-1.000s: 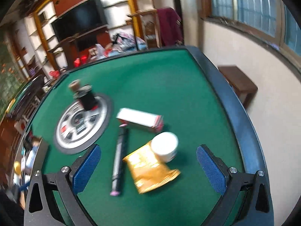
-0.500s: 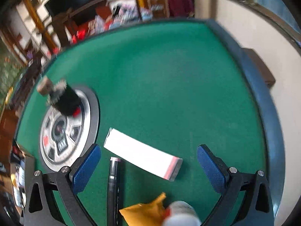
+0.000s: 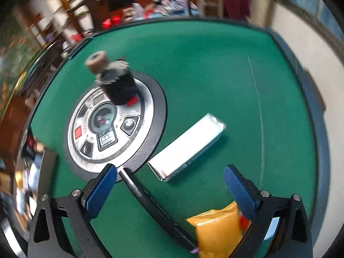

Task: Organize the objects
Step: 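Grasp the white-and-red medicine box with the right gripper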

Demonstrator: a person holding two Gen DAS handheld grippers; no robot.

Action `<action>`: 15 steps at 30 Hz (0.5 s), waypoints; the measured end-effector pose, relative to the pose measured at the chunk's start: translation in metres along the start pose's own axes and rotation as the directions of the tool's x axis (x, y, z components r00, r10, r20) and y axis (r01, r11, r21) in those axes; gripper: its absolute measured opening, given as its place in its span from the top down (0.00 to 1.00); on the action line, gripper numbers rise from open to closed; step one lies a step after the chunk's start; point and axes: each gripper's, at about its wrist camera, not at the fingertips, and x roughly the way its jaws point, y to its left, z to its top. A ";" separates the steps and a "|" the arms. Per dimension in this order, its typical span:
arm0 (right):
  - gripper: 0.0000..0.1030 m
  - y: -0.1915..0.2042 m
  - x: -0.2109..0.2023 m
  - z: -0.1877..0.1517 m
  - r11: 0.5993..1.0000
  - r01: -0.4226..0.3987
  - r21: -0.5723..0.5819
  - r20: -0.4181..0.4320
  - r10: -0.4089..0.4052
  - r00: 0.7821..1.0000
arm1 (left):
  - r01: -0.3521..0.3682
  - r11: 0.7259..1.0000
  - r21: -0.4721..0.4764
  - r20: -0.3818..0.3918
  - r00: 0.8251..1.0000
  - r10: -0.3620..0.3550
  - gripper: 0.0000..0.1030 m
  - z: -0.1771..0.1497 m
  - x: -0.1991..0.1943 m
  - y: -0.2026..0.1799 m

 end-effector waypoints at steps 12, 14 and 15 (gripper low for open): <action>0.72 0.027 0.016 -0.001 0.989 0.146 -0.013 0.050 -0.145 0.988 | 0.003 1.000 0.002 -0.001 1.000 -0.003 0.00 0.000 -0.001 0.000; 0.72 0.034 0.009 -0.011 0.990 0.134 -0.046 0.057 -0.131 0.990 | 0.017 1.000 0.011 -0.011 1.000 -0.017 0.00 0.001 -0.001 0.000; 0.72 0.035 0.004 -0.018 0.991 0.123 -0.050 0.065 -0.119 0.991 | 0.033 0.999 0.014 -0.019 0.999 -0.032 0.00 0.001 -0.002 0.001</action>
